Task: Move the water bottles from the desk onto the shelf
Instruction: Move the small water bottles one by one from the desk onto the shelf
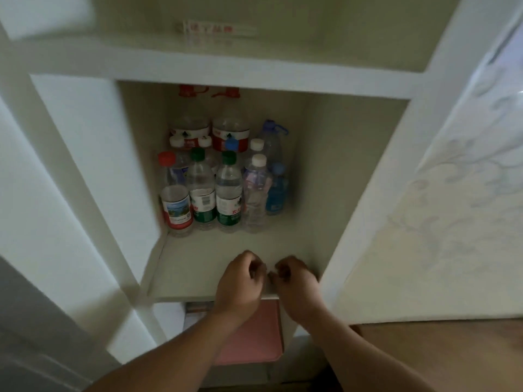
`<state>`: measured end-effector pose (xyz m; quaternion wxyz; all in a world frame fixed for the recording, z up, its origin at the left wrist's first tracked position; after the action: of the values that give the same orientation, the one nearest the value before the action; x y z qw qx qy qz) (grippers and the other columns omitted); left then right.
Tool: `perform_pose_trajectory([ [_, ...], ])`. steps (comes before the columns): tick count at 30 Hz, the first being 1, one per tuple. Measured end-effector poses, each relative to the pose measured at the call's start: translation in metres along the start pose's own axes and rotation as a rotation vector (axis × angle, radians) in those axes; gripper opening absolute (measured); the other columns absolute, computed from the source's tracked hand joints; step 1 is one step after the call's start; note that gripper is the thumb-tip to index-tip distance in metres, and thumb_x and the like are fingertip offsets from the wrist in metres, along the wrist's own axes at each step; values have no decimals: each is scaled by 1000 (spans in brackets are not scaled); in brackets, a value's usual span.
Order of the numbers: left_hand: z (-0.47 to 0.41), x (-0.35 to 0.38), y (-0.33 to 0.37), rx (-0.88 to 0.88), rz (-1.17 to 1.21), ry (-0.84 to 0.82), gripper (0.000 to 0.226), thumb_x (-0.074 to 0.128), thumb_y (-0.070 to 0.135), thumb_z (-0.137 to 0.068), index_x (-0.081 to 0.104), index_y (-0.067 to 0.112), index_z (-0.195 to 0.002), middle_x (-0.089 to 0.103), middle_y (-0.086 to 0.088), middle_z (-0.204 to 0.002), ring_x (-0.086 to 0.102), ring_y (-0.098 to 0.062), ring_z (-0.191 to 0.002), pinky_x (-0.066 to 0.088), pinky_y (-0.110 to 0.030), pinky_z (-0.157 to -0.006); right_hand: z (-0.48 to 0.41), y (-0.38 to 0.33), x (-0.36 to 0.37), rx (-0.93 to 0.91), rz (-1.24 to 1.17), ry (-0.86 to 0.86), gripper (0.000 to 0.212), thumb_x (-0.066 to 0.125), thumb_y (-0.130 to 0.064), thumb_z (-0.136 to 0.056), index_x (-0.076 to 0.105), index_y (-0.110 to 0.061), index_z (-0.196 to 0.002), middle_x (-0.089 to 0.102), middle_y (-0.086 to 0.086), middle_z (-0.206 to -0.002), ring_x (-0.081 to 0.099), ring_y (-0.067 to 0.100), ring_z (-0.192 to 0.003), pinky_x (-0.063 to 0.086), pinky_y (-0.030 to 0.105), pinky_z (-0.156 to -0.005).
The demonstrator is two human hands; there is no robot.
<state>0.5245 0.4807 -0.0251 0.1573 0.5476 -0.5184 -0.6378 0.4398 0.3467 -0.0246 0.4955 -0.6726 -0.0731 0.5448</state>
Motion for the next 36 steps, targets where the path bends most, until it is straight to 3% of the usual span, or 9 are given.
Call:
perform_pose_trajectory([
  [2, 34, 4, 24, 31, 0, -88, 25, 61, 42, -100, 52, 28, -82, 59, 6, -72, 59, -13, -67, 50, -42, -63, 33, 2, -17, -17, 49, -57, 5, 67, -28, -96, 61, -28, -97, 68, -7, -92, 65, 14, -82, 54, 31, -71],
  [5, 72, 27, 70, 102, -54, -207, 41, 52, 57, -96, 44, 23, -74, 55, 4, -63, 51, -11, -57, 40, -39, -57, 76, 14, -60, -52, 92, -65, 14, 61, -16, -89, 52, -25, -82, 62, -6, -81, 55, 12, -71, 44, 28, -63],
  [11, 107, 138, 179, 368, -44, -461, 41, 54, 68, -91, 49, 31, -74, 55, 9, -62, 43, -11, -55, 28, -31, -54, 153, 109, -193, 130, 139, 207, 14, 57, -22, -78, 44, -19, -75, 57, -1, -67, 47, 15, -65, 40, 40, -62],
  [13, 119, 189, 214, 428, 2, -528, 31, 59, 62, -93, 51, 38, -74, 54, 12, -59, 42, -12, -52, 30, -31, -54, 183, 152, -238, 216, 114, 308, 20, 56, -16, -75, 39, -24, -70, 51, -4, -64, 41, 14, -64, 40, 39, -62],
  [16, 143, 259, 253, 464, 45, -593, 35, 67, 45, -99, 47, 28, -76, 45, 8, -52, 40, -11, -50, 35, -36, -54, 231, 216, -296, 319, 101, 412, 23, 55, -13, -71, 37, -27, -68, 45, -6, -61, 37, 14, -64, 37, 34, -62],
  [19, 170, 332, 286, 504, 21, -695, 39, 65, 46, -99, 45, 23, -74, 43, 6, -52, 40, -11, -50, 41, -43, -56, 276, 287, -342, 410, 98, 470, 20, 54, -13, -68, 38, -26, -70, 45, -7, -62, 36, 12, -63, 35, 29, -60],
  [24, 205, 458, 344, 532, -62, -798, 42, 67, 47, -99, 47, 22, -72, 47, 5, -53, 43, -12, -52, 33, -36, -56, 321, 408, -412, 510, 33, 537, 22, 53, -11, -66, 38, -27, -70, 45, -8, -63, 38, 8, -61, 34, 27, -60],
  [28, 233, 560, 393, 528, -123, -868, 51, 69, 38, -100, 41, 16, -64, 45, 1, -57, 41, -13, -56, 32, -25, -54, 332, 507, -468, 580, -29, 546, 23, 53, -9, -70, 38, -26, -71, 48, -6, -67, 39, 10, -63, 36, 31, -61],
  [36, 262, 695, 417, 414, -254, -925, 47, 69, 24, -94, 39, 11, -60, 38, 5, -55, 34, -13, -56, 29, -33, -56, 316, 664, -525, 636, -166, 538, 33, 61, -2, -77, 36, -24, -70, 47, -5, -65, 41, 9, -61, 33, 28, -58],
])
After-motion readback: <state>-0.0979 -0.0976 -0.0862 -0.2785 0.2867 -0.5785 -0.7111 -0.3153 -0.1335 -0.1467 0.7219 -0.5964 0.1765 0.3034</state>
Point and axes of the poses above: each hand's wrist, its own z-axis away from the middle knuckle, its own x-axis out of the palm, y = z × x, the point moved 5 cm from there along -z, towards the middle knuckle
